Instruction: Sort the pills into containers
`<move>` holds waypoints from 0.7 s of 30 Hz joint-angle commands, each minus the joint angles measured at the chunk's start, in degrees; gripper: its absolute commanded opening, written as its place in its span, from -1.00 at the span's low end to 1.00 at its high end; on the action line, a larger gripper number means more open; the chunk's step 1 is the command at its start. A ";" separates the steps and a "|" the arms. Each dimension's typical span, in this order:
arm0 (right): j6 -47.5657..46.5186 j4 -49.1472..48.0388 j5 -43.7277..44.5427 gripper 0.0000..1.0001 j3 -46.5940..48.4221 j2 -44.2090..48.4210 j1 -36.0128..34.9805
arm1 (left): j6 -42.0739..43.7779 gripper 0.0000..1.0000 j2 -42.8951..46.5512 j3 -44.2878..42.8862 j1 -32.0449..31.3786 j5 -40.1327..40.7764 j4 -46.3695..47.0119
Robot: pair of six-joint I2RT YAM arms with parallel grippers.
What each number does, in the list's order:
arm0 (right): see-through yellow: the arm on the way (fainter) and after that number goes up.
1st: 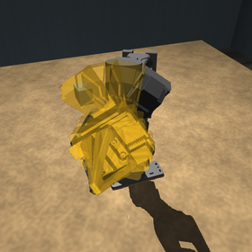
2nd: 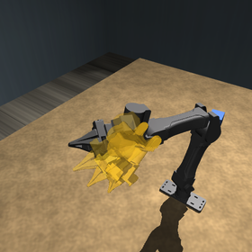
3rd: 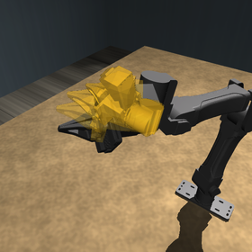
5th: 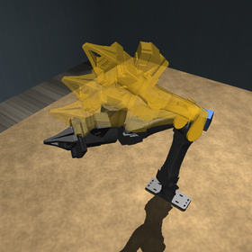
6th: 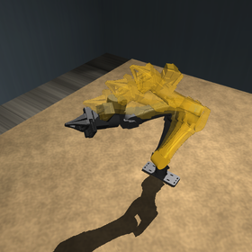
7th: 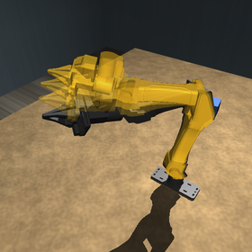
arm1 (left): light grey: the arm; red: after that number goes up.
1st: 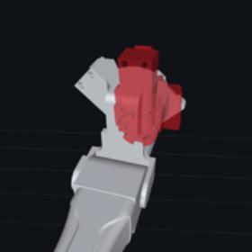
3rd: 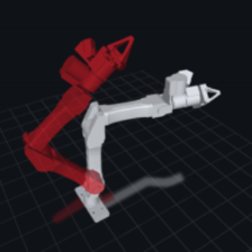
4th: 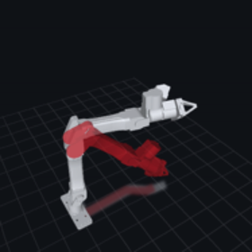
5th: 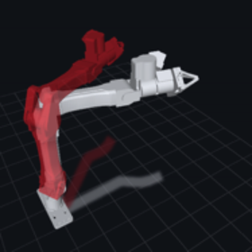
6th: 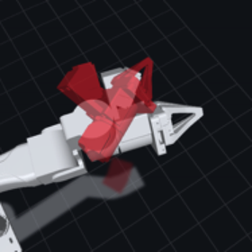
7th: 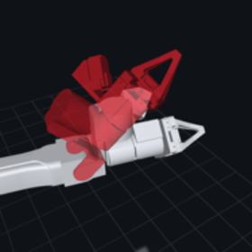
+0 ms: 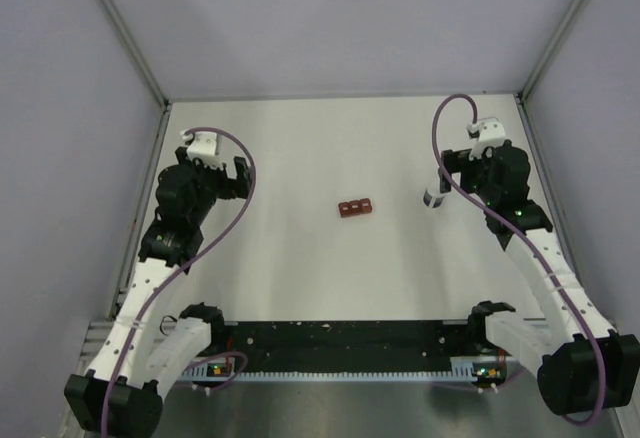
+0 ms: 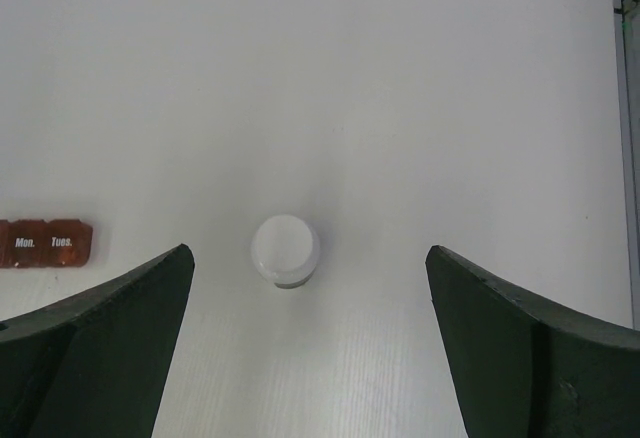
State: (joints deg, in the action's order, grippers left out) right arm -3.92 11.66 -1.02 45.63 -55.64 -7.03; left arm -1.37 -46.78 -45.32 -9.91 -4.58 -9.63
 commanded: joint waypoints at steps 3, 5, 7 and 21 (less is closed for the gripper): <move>-0.38 -2.34 -0.21 0.98 -0.19 -0.17 0.96 | -1.09 0.98 -0.41 1.28 0.24 2.73 7.69; -0.47 -2.43 -0.13 0.98 -0.27 -0.09 1.14 | -1.53 0.97 -0.67 2.25 0.24 3.69 9.18; -0.56 -2.61 -0.13 0.98 -0.45 -0.09 1.31 | -1.71 0.98 -0.68 3.57 0.24 3.79 11.55; -0.82 -3.05 -1.18 0.98 -0.98 0.70 3.33 | -3.64 0.98 -2.35 7.00 0.24 0.89 18.59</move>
State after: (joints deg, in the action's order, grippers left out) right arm -4.27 11.51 -1.39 44.88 -55.68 -5.21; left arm -3.77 -49.15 -38.79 -9.91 -2.33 3.38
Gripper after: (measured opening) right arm 0.990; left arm 0.986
